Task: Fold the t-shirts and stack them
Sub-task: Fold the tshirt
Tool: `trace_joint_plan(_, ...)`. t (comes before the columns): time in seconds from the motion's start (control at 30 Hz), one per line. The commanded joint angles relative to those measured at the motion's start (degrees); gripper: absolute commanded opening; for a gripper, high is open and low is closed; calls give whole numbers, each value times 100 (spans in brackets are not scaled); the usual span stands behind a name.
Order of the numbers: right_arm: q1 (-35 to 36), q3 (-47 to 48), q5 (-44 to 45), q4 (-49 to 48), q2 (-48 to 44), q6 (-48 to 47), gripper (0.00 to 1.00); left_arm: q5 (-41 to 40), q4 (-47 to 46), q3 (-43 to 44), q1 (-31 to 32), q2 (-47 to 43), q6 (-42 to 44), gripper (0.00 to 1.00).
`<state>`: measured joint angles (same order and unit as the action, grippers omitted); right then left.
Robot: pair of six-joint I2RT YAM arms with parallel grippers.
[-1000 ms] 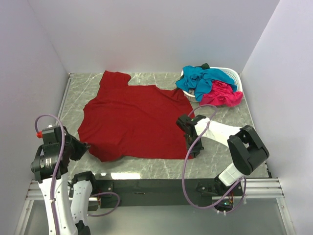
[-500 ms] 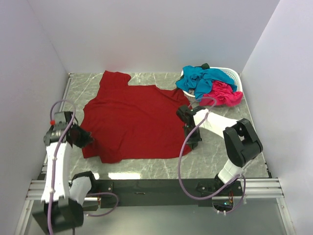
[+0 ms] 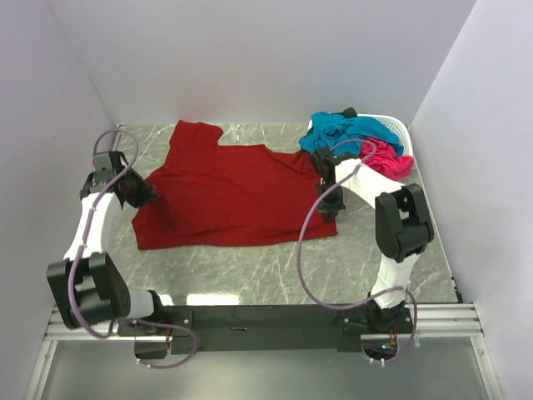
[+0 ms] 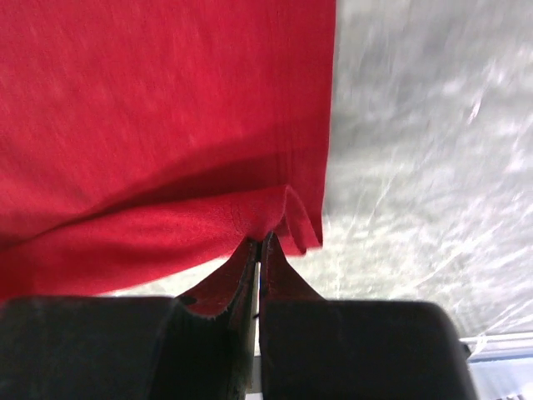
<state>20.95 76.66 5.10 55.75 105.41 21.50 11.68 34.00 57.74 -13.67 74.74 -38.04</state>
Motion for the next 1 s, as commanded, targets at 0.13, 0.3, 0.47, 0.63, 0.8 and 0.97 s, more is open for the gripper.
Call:
trace_joint_plan(0.13,-144,937,131,129,612,-295,0,677,-1175,844,14,883,526,0)
trace_joint_plan(0.3,-170,1289,184,226,824,-339,0,835,-1220,1406,5,1429,701,0)
trace_joint_plan(0.47,-205,1386,228,288,833,-348,0,932,-1106,1767,22,1798,833,0)
trace_joint_plan(0.63,-240,1334,254,270,780,-330,0,862,-1159,1811,14,1816,860,0)
trace_joint_plan(0.8,-267,1448,289,270,806,-313,0,818,-1123,1855,22,1948,834,0)
trace_joint_plan(0.97,-346,1474,333,279,657,-295,0,625,-1071,1847,14,1886,807,0)
